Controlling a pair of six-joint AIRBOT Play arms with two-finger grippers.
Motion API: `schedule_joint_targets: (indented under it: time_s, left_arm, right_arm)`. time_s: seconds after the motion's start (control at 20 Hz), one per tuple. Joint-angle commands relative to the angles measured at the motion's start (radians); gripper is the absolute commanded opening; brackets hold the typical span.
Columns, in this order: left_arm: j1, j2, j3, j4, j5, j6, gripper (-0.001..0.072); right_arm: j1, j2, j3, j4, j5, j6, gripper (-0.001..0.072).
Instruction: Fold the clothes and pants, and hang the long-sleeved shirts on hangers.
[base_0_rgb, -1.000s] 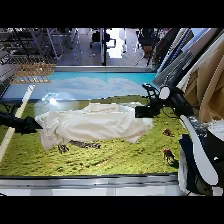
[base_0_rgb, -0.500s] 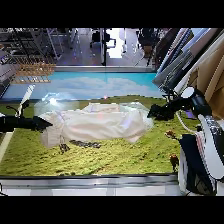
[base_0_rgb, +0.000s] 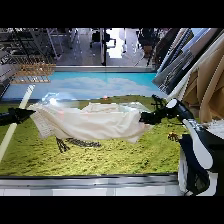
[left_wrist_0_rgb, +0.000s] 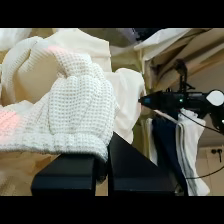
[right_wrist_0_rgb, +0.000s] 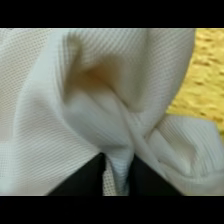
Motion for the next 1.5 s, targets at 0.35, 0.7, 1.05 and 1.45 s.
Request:
schedule_joint_targets:
  time_s: [0.35,0.7,1.05,1.45]
  left_arm:
    - [0.112,0.005,0.333,-0.163,0.064,-0.271,0.0013]
    - [0.113,0.003,0.429,0.217,0.057,-0.387,0.0013]
    - [0.180,0.003,0.429,0.513,0.095,-0.397,0.0014]
    - [0.217,0.003,0.429,0.510,0.088,-0.397,0.0016]
  right_arm:
    - [0.009,0.205,0.613,-0.370,0.044,-0.021,0.0021]
    - [0.237,0.274,0.327,-0.160,0.541,-0.024,0.0032]
    - [0.292,0.275,0.063,-0.391,0.356,0.053,0.0470]
    - [-0.229,0.206,-0.170,-0.101,-0.064,0.229,0.0467]
